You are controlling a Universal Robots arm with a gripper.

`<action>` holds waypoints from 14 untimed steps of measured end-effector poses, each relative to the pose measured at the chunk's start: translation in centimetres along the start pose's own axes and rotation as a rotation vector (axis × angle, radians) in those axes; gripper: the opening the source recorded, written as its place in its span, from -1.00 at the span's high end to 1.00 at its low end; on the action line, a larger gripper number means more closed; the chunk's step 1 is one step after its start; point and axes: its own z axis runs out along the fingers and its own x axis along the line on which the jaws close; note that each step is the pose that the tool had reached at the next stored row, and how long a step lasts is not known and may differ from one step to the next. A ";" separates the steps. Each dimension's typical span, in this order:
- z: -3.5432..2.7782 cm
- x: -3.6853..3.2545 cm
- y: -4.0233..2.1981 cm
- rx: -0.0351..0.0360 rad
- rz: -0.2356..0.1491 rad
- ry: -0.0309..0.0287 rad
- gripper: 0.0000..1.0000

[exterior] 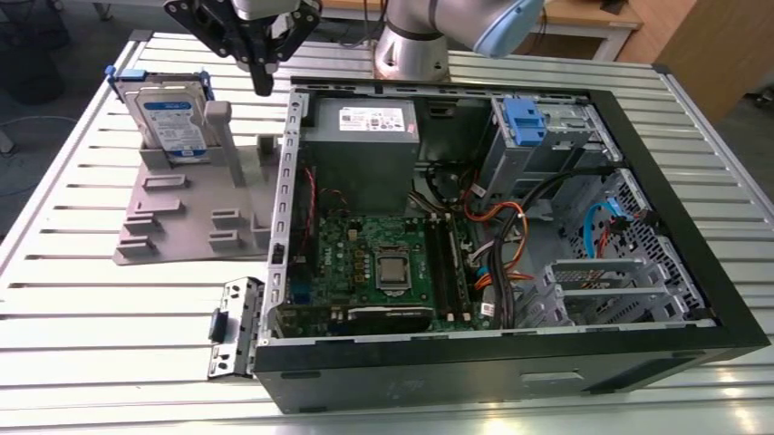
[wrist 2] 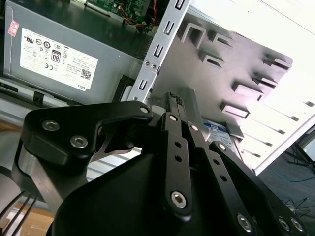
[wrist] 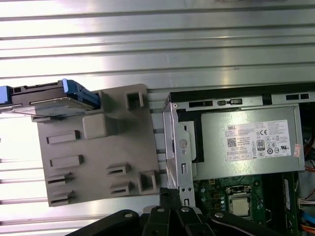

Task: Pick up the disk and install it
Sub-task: 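Reach for the disk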

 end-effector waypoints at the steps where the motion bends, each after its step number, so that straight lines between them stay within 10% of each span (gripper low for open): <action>1: 0.00 0.08 -0.01 0.0000 0.000 0.0000 0.80; 14: -0.02 1.28 -0.10 0.0000 0.000 0.0000 0.80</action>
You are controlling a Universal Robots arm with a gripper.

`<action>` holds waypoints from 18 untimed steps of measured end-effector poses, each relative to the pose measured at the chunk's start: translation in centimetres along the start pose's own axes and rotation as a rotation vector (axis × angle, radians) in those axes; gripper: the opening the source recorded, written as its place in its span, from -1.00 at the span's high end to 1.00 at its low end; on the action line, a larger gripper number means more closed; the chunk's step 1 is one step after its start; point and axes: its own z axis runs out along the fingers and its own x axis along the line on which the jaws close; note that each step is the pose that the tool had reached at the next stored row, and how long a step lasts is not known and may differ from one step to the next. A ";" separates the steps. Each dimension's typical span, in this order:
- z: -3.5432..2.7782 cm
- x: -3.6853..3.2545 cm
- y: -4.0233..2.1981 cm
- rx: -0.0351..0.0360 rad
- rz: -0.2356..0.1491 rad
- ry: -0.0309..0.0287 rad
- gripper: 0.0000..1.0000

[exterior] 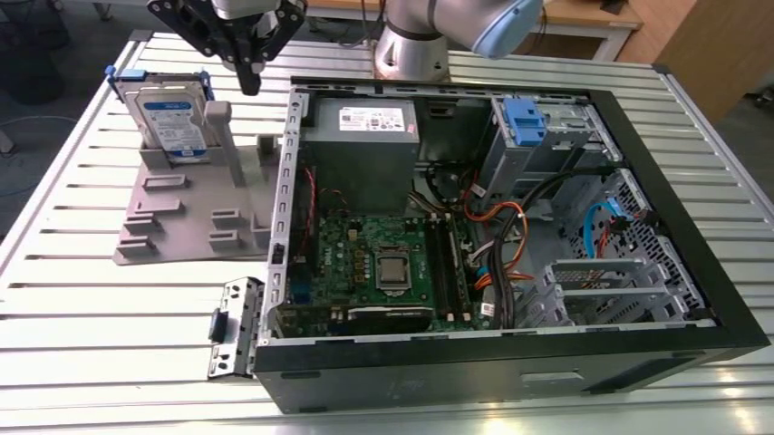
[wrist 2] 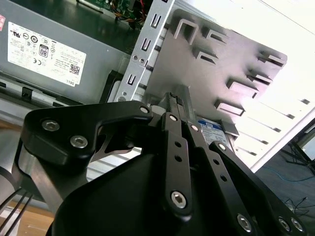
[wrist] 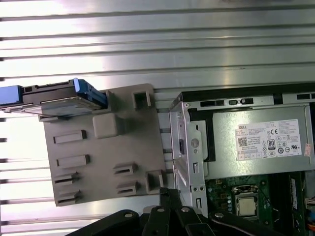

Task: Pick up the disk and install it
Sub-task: 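Reach for the disk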

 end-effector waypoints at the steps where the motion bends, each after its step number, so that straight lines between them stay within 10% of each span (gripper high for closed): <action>1: 0.00 0.09 -0.01 -0.0001 0.000 0.0000 0.80; 18: -0.01 1.98 -0.15 0.0000 0.000 0.0000 0.80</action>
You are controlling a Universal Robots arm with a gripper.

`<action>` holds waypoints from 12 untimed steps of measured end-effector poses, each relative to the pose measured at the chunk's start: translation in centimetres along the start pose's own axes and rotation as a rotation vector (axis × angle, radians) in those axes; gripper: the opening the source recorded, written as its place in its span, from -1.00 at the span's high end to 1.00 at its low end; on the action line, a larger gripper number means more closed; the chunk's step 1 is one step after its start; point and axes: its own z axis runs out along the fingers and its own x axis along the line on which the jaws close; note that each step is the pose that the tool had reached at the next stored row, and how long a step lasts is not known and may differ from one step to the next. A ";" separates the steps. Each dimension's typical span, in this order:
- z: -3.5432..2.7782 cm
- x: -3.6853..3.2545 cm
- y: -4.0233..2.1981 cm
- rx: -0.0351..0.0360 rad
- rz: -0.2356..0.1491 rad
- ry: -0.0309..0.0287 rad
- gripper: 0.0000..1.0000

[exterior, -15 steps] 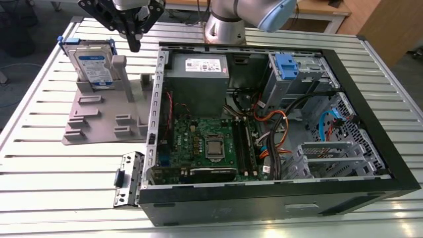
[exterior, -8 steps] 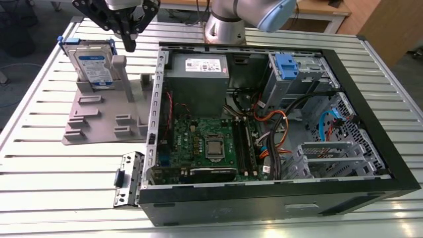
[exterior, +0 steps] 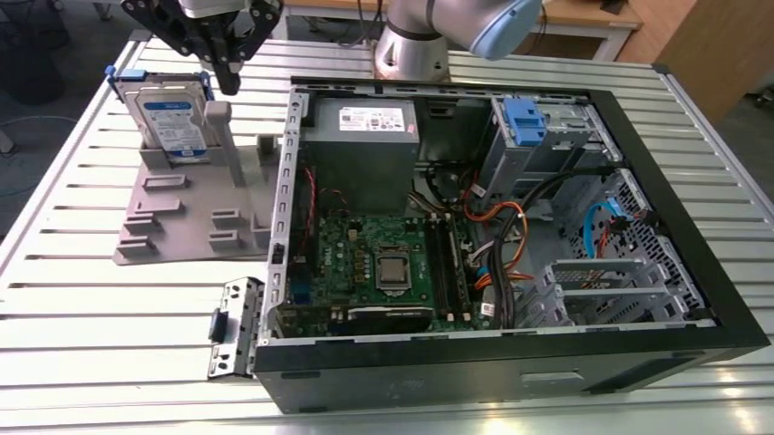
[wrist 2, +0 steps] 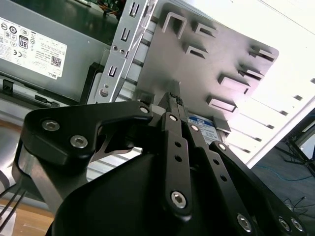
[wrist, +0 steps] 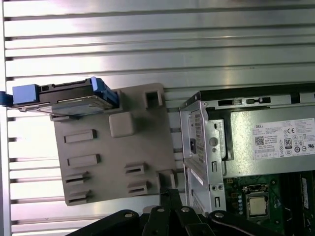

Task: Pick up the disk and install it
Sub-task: 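Reach for the disk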

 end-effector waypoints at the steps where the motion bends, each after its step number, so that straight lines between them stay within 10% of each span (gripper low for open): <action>1: 0.00 0.06 0.00 0.0000 0.000 0.0000 0.80; 12: 0.03 0.56 -0.04 0.0000 0.000 0.0000 0.80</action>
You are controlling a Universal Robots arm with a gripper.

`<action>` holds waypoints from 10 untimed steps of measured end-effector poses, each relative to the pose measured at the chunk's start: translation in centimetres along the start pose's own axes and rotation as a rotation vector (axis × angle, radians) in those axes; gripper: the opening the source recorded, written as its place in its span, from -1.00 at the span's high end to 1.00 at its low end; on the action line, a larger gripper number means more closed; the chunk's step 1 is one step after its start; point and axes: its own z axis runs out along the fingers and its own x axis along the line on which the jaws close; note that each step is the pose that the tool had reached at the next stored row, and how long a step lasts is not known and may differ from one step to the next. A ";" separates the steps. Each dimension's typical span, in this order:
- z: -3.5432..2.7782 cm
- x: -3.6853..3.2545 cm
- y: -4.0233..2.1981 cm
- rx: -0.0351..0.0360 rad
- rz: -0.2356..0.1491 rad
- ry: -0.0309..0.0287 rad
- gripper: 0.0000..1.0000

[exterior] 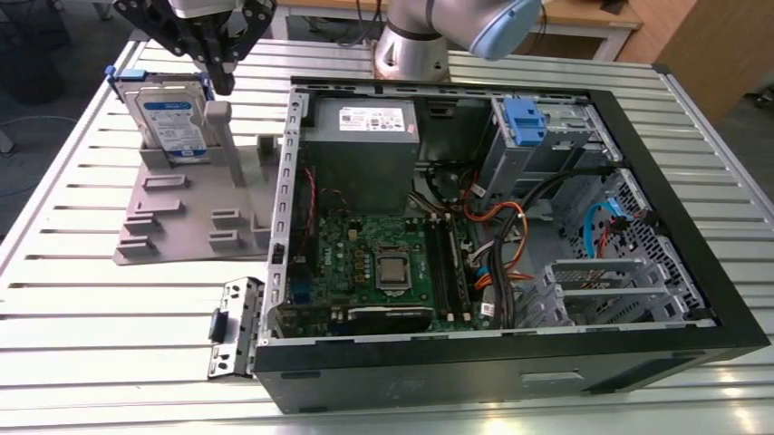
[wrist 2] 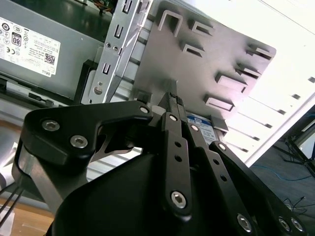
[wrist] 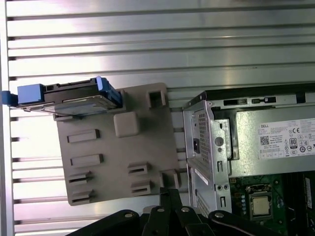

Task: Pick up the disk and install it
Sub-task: 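Reach for the disk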

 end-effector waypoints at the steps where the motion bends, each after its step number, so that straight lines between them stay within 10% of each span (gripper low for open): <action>1: 0.01 0.05 0.00 0.0000 0.000 -0.0001 0.80; 10: 0.05 0.81 -0.07 -0.0001 0.000 -0.0001 0.80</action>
